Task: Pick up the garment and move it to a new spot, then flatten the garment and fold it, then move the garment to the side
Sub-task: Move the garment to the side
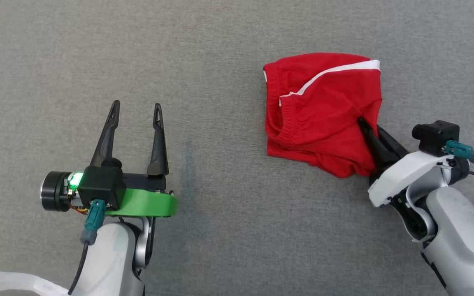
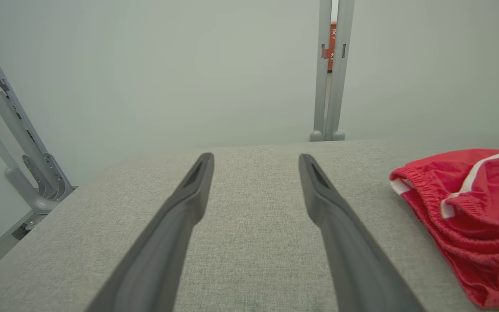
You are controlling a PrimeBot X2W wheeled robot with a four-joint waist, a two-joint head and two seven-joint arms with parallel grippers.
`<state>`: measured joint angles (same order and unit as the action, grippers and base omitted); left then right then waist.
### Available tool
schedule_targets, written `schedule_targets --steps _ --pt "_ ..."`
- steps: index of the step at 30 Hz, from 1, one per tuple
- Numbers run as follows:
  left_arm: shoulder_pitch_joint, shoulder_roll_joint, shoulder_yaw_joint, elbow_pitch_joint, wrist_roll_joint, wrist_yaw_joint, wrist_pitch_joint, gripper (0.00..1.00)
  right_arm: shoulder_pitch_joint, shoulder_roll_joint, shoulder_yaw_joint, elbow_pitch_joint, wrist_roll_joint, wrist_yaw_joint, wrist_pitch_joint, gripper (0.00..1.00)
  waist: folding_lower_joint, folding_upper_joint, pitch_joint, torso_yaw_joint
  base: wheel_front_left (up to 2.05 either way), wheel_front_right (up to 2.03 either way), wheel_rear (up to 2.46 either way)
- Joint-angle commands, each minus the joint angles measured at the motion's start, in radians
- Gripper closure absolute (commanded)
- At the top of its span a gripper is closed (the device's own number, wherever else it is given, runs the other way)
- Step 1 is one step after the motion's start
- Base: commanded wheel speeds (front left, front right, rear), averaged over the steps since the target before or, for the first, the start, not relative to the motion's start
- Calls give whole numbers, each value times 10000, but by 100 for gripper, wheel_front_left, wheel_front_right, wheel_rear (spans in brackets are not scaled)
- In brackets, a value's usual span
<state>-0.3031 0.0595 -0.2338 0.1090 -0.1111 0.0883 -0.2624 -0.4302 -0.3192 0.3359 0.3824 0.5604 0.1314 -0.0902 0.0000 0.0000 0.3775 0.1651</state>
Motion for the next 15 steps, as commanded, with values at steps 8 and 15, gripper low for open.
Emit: schedule_targets --steps 8,15 --pt "-576 226 -205 -149 431 -298 -25 0 342 -1323 -194 -230 209 -19 -401 100 0 0 501 -2116 0 0 0" --pt "-1148 464 -390 -107 705 -456 -24 0 -691 -2839 133 -426 411 -19 -501 100 0 0 1079 -3175 0 0 0"
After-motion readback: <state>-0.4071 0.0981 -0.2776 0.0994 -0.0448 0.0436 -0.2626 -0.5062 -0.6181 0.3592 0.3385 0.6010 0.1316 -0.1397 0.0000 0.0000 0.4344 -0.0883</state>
